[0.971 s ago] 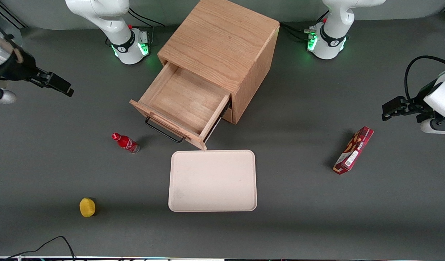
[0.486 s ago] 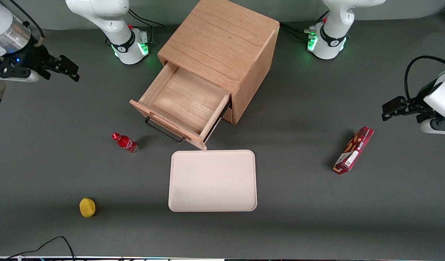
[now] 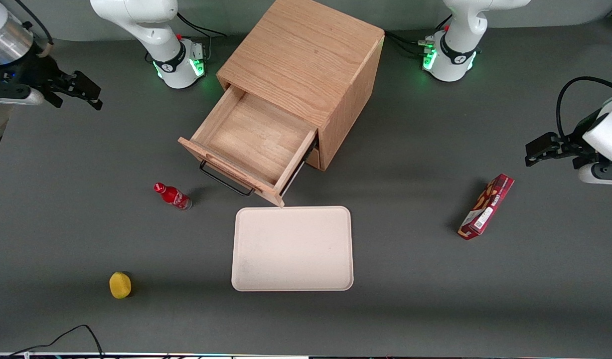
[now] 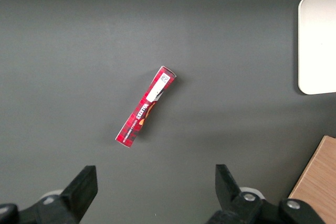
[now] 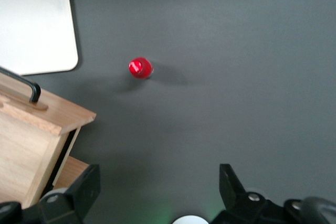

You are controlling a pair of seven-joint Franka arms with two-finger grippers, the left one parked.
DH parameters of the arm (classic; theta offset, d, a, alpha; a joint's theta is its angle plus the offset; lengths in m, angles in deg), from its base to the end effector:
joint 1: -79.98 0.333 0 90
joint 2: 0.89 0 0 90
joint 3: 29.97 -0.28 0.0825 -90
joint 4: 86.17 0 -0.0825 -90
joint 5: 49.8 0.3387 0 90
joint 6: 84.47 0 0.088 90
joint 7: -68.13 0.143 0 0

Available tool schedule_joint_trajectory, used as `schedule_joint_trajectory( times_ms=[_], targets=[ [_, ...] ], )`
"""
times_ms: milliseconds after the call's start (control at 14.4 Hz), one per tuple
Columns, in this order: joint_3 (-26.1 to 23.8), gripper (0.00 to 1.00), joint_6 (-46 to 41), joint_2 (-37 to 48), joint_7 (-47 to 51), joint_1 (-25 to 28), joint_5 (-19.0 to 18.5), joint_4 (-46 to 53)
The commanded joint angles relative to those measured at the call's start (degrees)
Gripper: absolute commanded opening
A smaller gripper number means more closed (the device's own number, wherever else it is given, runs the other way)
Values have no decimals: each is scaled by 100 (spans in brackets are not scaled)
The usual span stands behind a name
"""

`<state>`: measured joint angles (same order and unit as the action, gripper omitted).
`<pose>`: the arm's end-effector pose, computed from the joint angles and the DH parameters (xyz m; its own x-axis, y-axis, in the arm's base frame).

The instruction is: Open upper drawer

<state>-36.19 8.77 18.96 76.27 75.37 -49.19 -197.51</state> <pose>0.4157 0.0187 0.5568 0.9923 -0.1196 0.0321 -0.1203 -0.9925 0.0218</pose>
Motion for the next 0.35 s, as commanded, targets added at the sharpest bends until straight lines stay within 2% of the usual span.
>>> schedule_joint_trajectory(
  times_ms=[0, 277],
  targets=[
    [86, 100, -60, -516, -102, -5, -87, 612],
    [86, 100, -60, -911, -94, -5, -104, 1059]
  ],
)
